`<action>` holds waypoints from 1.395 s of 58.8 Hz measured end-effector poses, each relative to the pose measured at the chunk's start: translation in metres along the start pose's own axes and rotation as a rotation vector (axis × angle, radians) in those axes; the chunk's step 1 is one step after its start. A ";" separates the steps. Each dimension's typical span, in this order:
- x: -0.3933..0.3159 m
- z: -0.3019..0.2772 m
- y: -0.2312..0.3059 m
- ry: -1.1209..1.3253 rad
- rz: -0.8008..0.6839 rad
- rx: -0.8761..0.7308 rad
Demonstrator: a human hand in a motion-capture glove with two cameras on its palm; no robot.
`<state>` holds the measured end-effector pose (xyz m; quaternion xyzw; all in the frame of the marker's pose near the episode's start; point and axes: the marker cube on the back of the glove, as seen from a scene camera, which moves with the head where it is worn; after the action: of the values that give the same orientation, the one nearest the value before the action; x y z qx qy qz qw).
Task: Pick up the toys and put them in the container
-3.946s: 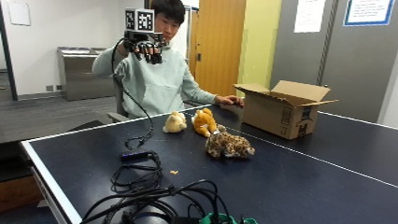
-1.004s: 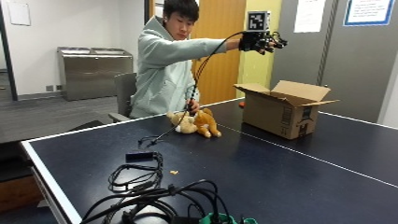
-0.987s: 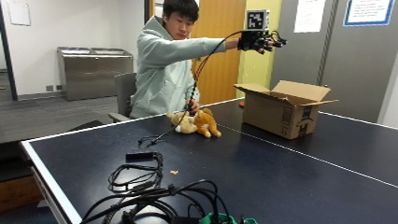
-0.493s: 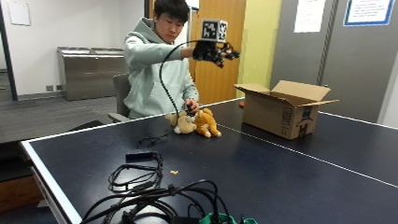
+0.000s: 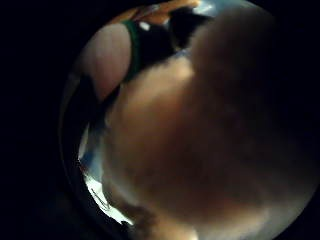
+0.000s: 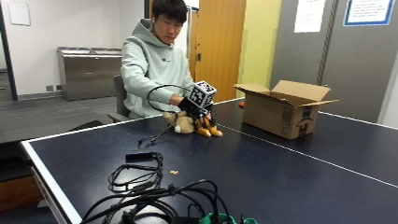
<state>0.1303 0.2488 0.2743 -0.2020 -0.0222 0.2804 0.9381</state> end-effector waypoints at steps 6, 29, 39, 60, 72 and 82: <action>-0.014 0.002 -0.003 0.072 -0.041 0.132; 0.009 -0.143 0.004 -0.107 -0.075 0.109; -0.057 -0.213 0.053 -0.059 -0.136 0.248; -0.146 -0.324 0.037 0.039 -0.343 0.368; -0.206 -0.339 -0.012 -0.013 -0.283 0.429; -0.163 -0.331 -0.063 0.126 -0.424 0.397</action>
<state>0.0771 -0.0073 0.0065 -0.0225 0.0494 0.0640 0.9965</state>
